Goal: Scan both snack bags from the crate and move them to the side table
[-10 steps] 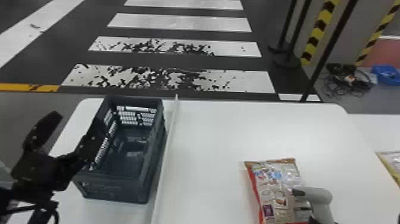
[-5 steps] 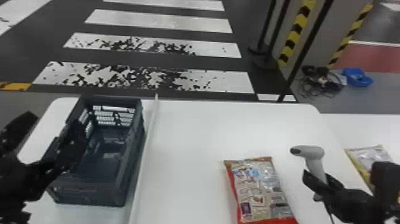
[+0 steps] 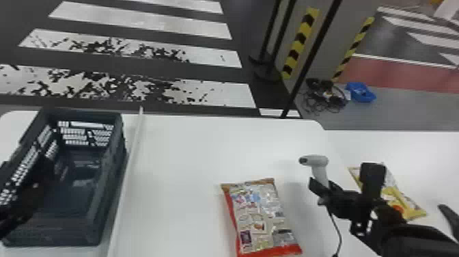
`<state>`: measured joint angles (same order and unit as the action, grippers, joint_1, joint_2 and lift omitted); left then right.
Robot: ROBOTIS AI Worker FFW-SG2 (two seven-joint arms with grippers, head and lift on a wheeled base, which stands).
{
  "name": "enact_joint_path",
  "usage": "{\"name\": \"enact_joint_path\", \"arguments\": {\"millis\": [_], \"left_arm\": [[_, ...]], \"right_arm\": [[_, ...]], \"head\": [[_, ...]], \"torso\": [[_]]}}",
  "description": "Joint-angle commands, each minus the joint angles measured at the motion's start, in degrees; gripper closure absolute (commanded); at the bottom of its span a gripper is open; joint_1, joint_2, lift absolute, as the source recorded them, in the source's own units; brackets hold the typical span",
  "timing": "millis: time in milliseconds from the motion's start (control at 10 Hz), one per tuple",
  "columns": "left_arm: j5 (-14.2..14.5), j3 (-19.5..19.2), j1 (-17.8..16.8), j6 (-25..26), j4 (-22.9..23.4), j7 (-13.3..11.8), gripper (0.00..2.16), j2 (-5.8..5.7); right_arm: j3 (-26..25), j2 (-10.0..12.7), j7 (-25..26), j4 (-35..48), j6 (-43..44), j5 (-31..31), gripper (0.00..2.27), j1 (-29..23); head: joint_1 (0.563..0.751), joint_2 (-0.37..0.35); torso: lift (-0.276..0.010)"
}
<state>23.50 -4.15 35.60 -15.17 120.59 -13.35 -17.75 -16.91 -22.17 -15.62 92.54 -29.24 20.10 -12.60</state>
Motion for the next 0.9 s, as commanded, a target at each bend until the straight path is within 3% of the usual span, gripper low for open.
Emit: {"name": "enact_joint_path", "arguments": {"millis": [0, 200, 500, 600, 800], "left_arm": [[-0.21, -0.69, 1.75, -0.16, 1.32, -0.01, 0.04, 0.00], [-0.30, -0.16, 2.28, -0.16, 2.11, -0.10, 0.04, 0.35], [-1.26, 0.72, 2.80, 0.01, 3.69, -0.01, 0.04, 0.53], [-1.44, 0.72, 3.51, 0.01, 4.39, -0.01, 0.04, 0.53], [-1.61, 0.46, 4.21, 0.01, 5.54, -0.01, 0.04, 0.53]], "right_arm": [[1.70, -0.06, -0.20, -4.47, 3.26, -0.59, 2.24, 1.26], [2.41, -0.06, -1.78, -9.22, 3.61, -0.77, 2.24, 2.41], [2.32, 0.03, -2.22, -10.01, 6.42, -0.68, 2.24, 1.44], [1.97, 0.03, -2.57, -9.75, 6.60, -0.42, 2.08, 0.91], [1.26, 0.11, -2.48, -7.90, 6.60, 0.20, 0.00, -0.50]], "head": [[0.695, -0.263], [0.695, -0.262], [0.695, -0.285], [0.695, -0.291], [0.695, -0.299]], "torso": [[-0.095], [-0.095], [-0.095], [-0.095], [-0.095]]}}
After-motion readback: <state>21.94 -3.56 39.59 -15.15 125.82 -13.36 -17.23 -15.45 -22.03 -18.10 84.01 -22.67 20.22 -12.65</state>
